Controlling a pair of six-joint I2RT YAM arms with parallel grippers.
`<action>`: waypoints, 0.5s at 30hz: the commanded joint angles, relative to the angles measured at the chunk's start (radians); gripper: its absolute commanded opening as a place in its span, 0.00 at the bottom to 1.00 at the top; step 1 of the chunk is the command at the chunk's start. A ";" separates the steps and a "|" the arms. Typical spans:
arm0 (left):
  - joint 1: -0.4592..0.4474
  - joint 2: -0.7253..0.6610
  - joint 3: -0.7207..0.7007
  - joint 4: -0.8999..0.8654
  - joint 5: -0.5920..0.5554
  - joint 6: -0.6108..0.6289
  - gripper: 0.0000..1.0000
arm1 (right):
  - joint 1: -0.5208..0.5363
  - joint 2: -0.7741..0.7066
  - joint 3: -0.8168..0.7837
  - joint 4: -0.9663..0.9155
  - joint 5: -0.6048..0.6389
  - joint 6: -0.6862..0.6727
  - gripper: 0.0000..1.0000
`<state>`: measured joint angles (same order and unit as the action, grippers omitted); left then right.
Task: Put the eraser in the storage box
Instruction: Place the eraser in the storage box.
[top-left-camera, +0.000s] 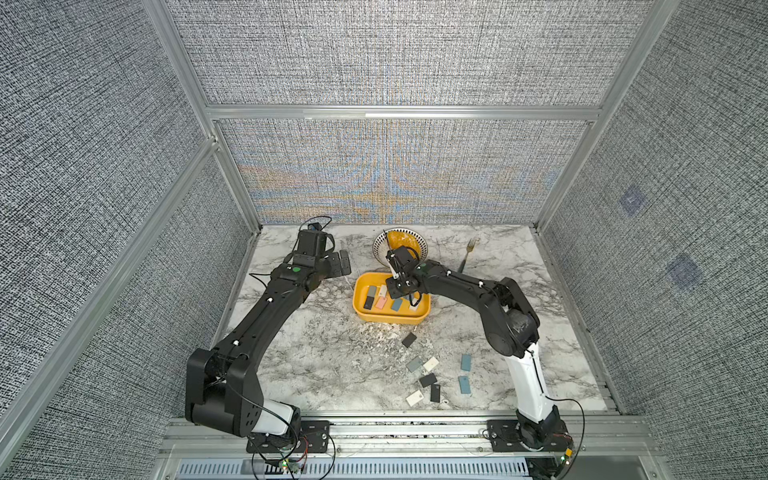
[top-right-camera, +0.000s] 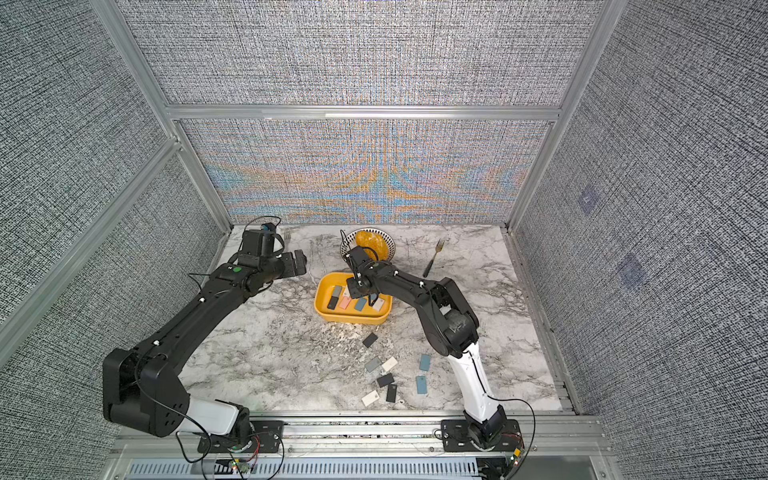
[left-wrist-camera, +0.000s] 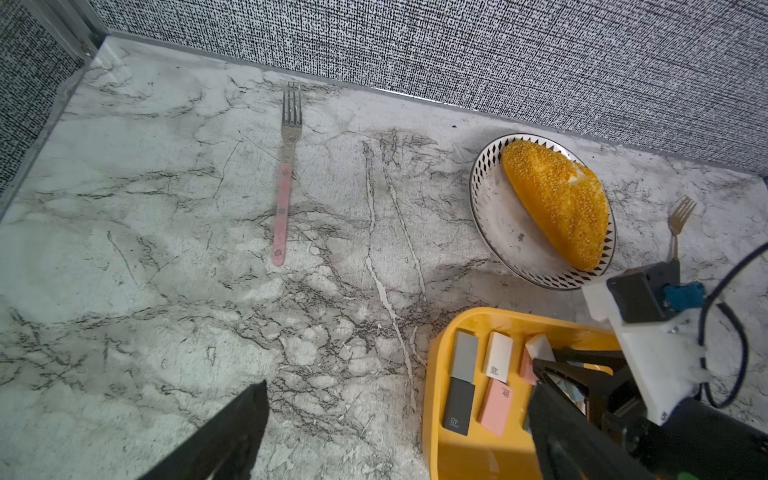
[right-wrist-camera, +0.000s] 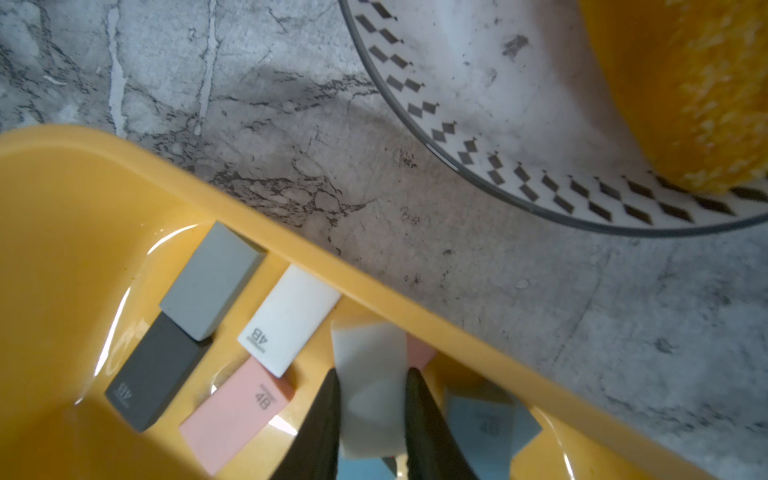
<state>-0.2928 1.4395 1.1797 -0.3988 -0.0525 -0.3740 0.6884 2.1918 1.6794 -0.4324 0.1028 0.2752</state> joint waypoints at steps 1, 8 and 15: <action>0.002 -0.001 -0.002 0.000 0.003 0.002 1.00 | 0.002 0.008 0.009 -0.008 -0.004 -0.001 0.27; 0.004 0.003 0.000 0.002 0.008 0.001 1.00 | 0.003 0.009 0.013 -0.012 -0.004 -0.001 0.33; 0.007 0.002 -0.002 0.000 0.008 0.001 1.00 | 0.016 -0.001 0.027 -0.020 0.002 -0.003 0.46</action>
<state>-0.2882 1.4429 1.1797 -0.3988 -0.0490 -0.3740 0.6987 2.2005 1.6947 -0.4416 0.0998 0.2752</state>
